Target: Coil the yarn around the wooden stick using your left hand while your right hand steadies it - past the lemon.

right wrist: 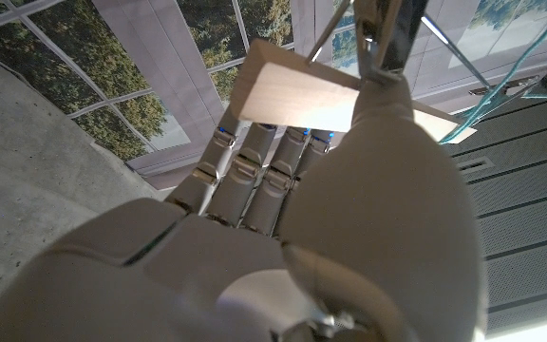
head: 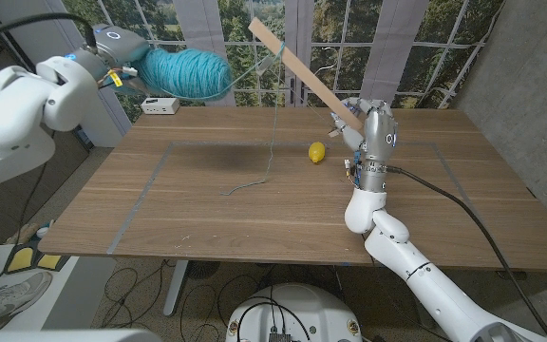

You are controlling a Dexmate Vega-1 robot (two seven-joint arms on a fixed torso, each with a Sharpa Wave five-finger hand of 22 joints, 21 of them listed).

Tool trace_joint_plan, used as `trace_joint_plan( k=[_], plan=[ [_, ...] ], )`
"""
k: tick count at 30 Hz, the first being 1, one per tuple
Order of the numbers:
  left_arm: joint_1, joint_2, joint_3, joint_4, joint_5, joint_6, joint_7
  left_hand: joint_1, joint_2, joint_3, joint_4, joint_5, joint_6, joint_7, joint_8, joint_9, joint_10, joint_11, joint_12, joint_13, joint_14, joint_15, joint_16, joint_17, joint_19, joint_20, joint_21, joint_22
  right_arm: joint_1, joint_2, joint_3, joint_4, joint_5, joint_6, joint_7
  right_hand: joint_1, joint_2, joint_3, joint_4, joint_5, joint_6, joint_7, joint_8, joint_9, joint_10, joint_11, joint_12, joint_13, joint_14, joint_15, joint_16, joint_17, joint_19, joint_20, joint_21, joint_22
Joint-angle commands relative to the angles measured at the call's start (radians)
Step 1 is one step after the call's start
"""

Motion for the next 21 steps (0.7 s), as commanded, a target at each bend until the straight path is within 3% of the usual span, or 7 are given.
trace_joint_plan(
  k=[1,11,21],
  plan=[
    [-0.077,0.042,0.121,-0.01,-0.043,-0.068,-0.003,0.2,0.214,0.001,0.003,0.004,0.047,-0.002,0.005,0.004,0.049,-0.039,0.001,0.006,0.248,-0.267,-0.002,0.125,-0.004,-0.129,0.006,0.001,0.035,-0.005,-0.019,0.013,0.037,-0.013,-0.003,0.188,0.19,-0.003,0.005,0.004,0.04,-0.033,0.005,0.005,0.004,0.003,0.005,0.002,0.005,-0.08,-0.001,0.002,-0.005,-0.091,0.005,0.001],
    [-0.091,0.081,0.185,-0.078,-0.041,-0.14,-0.002,0.2,0.214,0.0,0.003,0.004,0.046,-0.003,0.003,0.004,0.047,-0.041,-0.001,0.008,0.248,-0.267,-0.005,0.127,-0.007,-0.129,0.01,-0.002,0.058,0.0,-0.019,0.033,0.046,-0.013,-0.003,0.19,0.19,-0.004,0.006,0.003,0.044,-0.032,0.003,0.005,0.002,0.003,0.004,0.004,0.007,-0.08,-0.001,0.002,-0.007,-0.09,0.009,0.001],
    [-0.16,0.071,0.265,-0.148,-0.029,-0.235,-0.029,0.2,0.214,-0.001,0.004,0.005,0.047,-0.005,0.001,0.005,0.046,-0.045,-0.004,0.01,0.249,-0.267,-0.007,0.129,-0.009,-0.129,0.015,-0.005,0.067,-0.009,-0.031,0.05,0.06,-0.036,-0.003,0.192,0.19,-0.006,0.007,0.003,0.045,-0.032,-0.001,0.006,0.003,0.005,0.002,0.005,0.006,-0.08,-0.002,0.002,-0.009,-0.09,0.012,0.001]
  ],
)
